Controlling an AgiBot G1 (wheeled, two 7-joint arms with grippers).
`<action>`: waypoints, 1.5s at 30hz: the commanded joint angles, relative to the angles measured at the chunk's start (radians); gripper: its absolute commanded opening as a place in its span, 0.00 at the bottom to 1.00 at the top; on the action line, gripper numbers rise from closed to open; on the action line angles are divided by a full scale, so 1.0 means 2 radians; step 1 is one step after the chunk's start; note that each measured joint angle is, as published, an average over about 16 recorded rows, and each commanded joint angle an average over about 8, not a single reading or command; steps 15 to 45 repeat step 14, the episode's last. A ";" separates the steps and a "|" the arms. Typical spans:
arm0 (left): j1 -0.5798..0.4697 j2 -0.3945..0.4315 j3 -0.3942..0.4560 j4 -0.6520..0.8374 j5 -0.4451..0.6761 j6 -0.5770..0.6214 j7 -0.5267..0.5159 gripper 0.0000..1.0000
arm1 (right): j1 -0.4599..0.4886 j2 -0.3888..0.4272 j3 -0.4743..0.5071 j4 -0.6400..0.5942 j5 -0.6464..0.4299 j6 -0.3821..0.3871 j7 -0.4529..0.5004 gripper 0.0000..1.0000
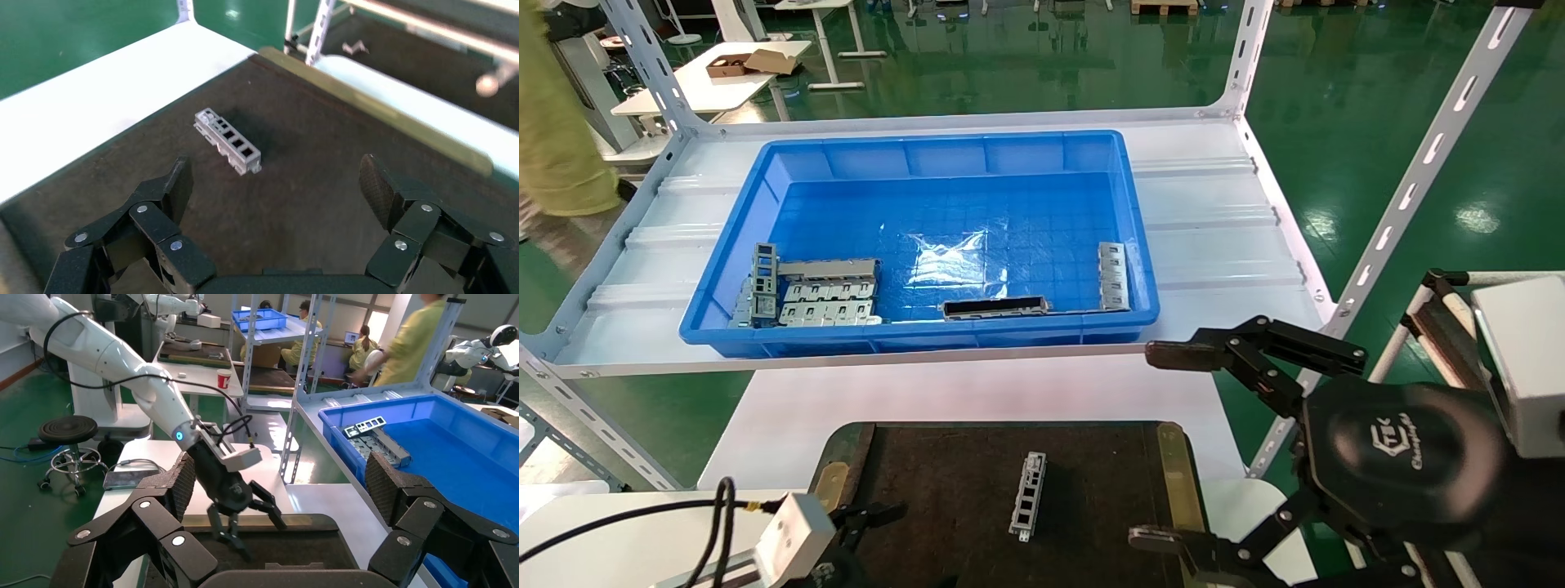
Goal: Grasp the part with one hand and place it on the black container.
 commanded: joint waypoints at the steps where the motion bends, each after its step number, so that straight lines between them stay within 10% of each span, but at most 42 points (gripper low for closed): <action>1: 0.000 -0.013 -0.005 0.001 0.005 0.018 0.016 1.00 | 0.000 0.000 0.000 0.000 0.000 0.000 0.000 1.00; 45: -0.003 -0.035 -0.019 0.012 0.007 0.053 0.046 1.00 | 0.000 0.000 0.000 0.000 0.000 0.000 0.000 1.00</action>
